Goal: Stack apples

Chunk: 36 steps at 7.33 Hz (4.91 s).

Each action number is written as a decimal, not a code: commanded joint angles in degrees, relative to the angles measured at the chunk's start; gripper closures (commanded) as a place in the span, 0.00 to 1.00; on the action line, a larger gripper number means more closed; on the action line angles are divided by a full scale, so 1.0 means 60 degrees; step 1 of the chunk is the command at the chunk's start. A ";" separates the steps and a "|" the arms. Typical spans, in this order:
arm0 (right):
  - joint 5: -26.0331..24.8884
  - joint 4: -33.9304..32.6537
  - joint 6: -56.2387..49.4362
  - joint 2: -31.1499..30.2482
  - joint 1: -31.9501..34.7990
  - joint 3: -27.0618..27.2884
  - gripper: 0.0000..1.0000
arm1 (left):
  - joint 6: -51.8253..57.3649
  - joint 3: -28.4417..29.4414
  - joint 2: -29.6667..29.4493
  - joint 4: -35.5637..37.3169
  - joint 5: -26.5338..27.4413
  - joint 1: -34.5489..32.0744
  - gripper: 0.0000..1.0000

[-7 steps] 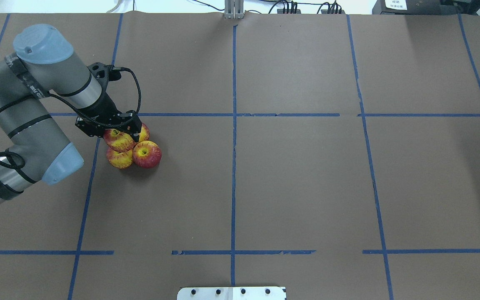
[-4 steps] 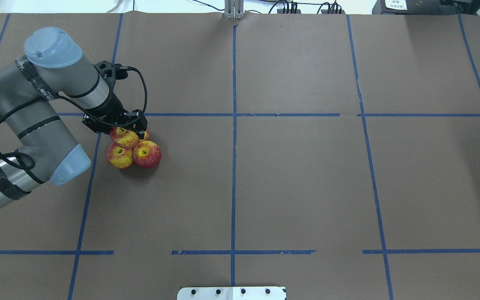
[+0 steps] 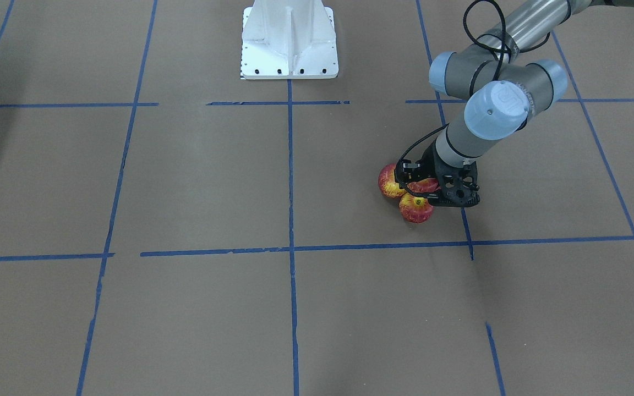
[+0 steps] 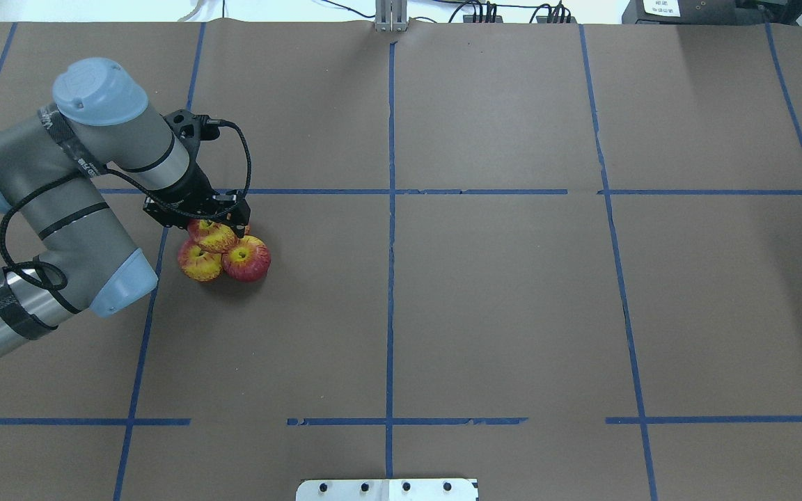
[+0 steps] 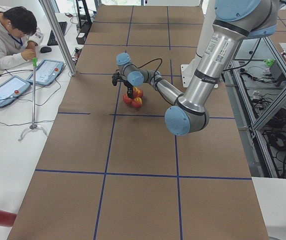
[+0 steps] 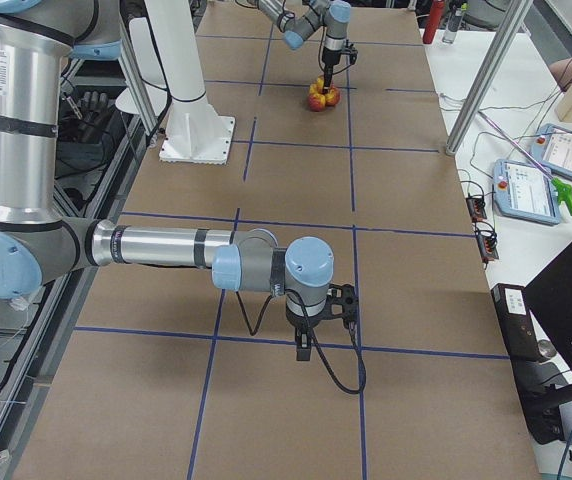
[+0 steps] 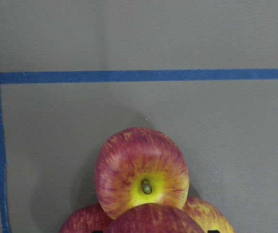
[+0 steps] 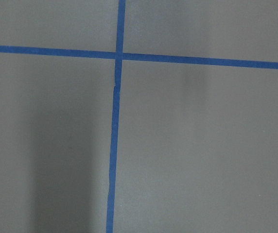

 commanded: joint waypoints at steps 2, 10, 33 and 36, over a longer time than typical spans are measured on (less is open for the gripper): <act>0.0000 0.0000 0.0000 0.0000 0.0000 0.0000 0.00 | -0.0009 -0.0212 0.0100 0.0040 0.0024 -0.0024 1.00; 0.0000 0.0000 0.0000 0.0000 0.0000 0.0000 0.00 | -0.0009 -0.0183 0.0129 -0.0004 0.0024 0.0019 0.00; 0.0000 0.0000 0.0000 0.0000 0.0000 0.0000 0.00 | 1.1726 -0.0857 0.4655 0.3629 -0.1322 -0.8345 0.00; 0.0000 0.0000 0.0000 0.0000 0.0000 0.0000 0.00 | 1.1681 -0.0783 0.4584 0.3673 -0.1456 -0.8345 0.00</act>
